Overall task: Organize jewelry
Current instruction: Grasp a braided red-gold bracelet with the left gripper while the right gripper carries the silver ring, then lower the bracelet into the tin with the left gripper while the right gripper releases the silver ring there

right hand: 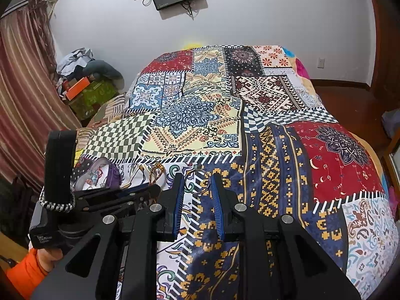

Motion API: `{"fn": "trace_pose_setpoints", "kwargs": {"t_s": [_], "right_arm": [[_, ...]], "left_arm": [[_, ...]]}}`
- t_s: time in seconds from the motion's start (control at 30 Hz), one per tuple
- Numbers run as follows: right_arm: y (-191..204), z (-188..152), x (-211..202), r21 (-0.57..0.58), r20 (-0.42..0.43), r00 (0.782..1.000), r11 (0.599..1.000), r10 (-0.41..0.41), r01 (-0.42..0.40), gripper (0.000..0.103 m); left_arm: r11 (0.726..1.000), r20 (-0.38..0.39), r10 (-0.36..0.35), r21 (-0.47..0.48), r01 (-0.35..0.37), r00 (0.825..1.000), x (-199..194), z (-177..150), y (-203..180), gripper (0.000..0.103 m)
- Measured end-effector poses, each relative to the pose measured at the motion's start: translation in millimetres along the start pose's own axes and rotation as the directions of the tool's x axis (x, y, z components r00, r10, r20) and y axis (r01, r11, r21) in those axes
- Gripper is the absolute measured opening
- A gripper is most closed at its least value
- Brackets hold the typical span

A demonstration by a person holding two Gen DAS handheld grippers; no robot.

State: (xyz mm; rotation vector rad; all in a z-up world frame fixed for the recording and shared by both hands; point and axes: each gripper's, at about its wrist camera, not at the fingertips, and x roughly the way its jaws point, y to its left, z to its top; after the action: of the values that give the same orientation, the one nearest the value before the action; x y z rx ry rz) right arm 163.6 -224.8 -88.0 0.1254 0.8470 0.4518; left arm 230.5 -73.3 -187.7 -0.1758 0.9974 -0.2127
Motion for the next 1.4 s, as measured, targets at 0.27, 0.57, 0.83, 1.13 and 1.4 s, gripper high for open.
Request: {"fn": "trace_pose_setpoints", "kwargs": {"t_s": [0.27,0.57,0.83,1.13,1.4], "right_arm": [[13.4,3.4,-11.0,-0.021,0.02,1.0,1.0,-0.001,0.001,0.02],[42.8,12.8,-18.4,-0.062,0.052,0.998,0.998,0.019,-0.015,0.02],[72.5,16.5,-15.3,-0.105,0.062,0.997,0.994,0.047,-0.04,0.02],[106.9,20.7,-2.8,-0.143,0.053,0.994,0.986,0.096,-0.088,0.02],[138.7,20.8,19.3,-0.185,0.02,0.989,0.972,0.148,-0.142,0.02]], "left_arm": [[1.0,0.058,-0.017,0.007,0.017,0.998,-36.2,-3.6,-2.9,0.005],[1.0,0.158,0.007,0.005,-0.008,0.987,-87.1,0.5,13.5,0.005],[0.999,0.236,0.048,-0.008,-0.047,0.97,-126.7,-1.5,39.6,0.005],[0.996,0.305,0.093,-0.039,-0.085,0.948,-161.5,-5.1,76.1,0.005],[0.989,0.322,0.146,-0.056,-0.135,0.935,-170.3,-11.8,101.5,0.005]]}}
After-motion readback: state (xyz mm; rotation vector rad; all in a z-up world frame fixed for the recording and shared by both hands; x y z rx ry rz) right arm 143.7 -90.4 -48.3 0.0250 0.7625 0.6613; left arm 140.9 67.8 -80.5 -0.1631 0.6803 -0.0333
